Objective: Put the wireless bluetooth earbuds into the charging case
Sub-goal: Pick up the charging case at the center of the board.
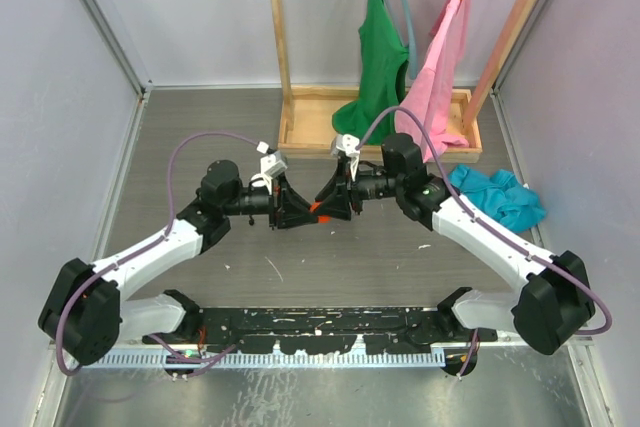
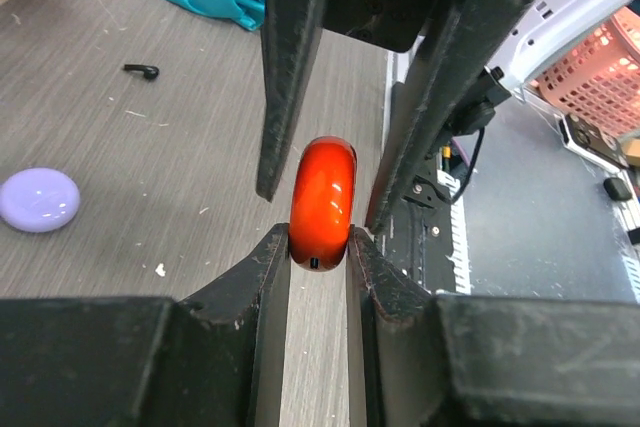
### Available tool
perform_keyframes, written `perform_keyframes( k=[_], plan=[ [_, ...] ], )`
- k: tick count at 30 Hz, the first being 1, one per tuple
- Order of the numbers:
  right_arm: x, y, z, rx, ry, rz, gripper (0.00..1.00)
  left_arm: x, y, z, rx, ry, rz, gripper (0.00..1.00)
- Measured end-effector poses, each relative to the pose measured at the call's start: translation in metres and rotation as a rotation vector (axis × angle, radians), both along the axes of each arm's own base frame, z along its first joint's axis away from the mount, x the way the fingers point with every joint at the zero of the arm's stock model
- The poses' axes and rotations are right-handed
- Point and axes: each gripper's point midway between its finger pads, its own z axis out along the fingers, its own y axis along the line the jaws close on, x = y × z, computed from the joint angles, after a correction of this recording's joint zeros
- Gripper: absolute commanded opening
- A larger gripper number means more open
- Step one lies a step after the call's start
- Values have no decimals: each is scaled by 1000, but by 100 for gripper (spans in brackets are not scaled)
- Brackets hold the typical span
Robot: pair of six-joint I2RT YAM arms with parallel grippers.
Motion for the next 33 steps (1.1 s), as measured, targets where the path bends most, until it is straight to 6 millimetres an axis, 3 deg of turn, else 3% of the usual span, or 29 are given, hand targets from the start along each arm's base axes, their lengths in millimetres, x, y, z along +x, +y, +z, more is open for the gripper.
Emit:
perform_keyframes(
  k=[11,18,25,33],
  plan=[
    [2,-2,23,82,-86,-62,60,2,17,-2,-60,-47,161,0],
    [-8,-5,12,135,-72,-63,60,-1,23,21,-157,-90,206,0],
    [-10,0,18,188,-71,-34,52,-7,26,44,-236,-127,207,0],
    [-17,5,26,232,-64,30,37,-9,26,52,-266,-131,200,1]
  ],
)
